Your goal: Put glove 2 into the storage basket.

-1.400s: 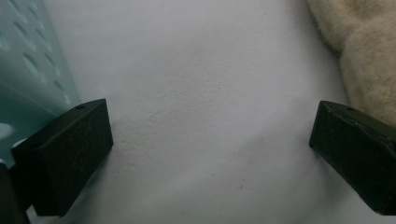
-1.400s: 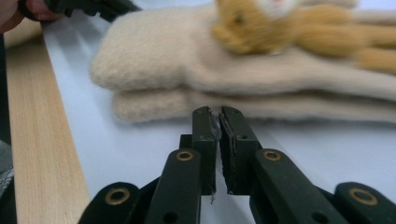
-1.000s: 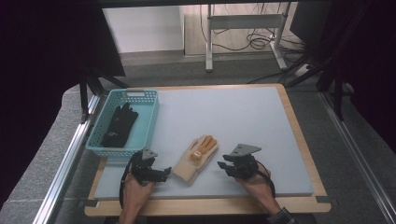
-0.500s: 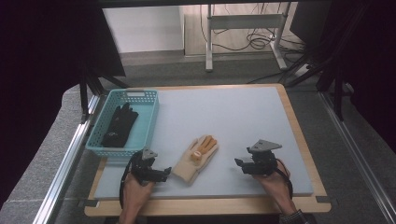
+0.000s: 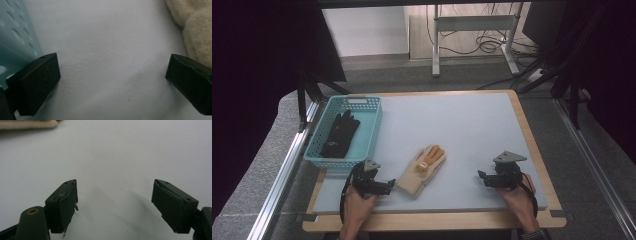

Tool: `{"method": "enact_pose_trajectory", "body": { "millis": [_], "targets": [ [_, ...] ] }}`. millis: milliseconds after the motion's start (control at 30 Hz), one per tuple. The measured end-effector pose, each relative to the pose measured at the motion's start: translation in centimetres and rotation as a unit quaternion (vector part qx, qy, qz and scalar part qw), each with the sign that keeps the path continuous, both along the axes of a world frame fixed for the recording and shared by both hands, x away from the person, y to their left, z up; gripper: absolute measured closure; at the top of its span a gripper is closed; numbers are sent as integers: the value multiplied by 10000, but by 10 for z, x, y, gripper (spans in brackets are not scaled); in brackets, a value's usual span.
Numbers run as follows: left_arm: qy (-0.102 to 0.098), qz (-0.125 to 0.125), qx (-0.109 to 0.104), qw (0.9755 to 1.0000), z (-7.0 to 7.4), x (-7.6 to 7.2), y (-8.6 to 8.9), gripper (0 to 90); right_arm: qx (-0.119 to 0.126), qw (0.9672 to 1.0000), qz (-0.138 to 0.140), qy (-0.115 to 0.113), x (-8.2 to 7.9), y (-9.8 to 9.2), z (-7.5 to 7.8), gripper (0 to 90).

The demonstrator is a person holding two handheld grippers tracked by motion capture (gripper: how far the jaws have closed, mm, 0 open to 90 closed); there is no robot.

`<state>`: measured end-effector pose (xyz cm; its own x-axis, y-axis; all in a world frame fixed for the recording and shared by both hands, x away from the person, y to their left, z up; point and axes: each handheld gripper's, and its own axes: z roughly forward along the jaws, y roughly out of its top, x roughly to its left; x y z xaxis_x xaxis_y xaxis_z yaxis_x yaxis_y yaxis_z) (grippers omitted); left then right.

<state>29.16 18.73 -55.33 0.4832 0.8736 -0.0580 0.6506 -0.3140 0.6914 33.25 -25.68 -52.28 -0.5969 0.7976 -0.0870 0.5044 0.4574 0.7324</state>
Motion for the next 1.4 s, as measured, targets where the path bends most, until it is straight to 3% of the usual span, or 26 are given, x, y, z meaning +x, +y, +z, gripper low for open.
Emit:
{"method": "enact_pose_trajectory", "body": {
  "millis": [67, 133, 433, 633, 733, 933, 1400],
  "targets": [
    [2, -1, -1, 10000, 0, 0, 0, 0, -80, 9999, -40, 100, 1, 0, -4, 168],
    [2, -1, 0, 10000, 0, 0, 0, 0, 127, 9997, -91, 188, 3, -4, -8, 151],
    [48, -77, 1, 10000, 2, 1, 2, 5, 141, 9996, -91, 209, 4, -4, -9, 136],
    [27, -119, -317, 9994, 7, 0, 6, 20, 116, 9997, -93, 192, 4, -3, -9, 135],
    [-67, -138, -238, 9996, 14, -4, 5, 22, 135, 9997, -92, 207, 4, -4, -9, 136],
    [-83, -215, -467, 9986, 21, -12, 4, 20, 126, 9997, -87, 187, 3, -4, -9, 136],
    [-31, -469, -621, 9970, 36, -8, -14, 21, 124, 9997, -87, 175, 3, -4, -9, 136]
  ]
}}
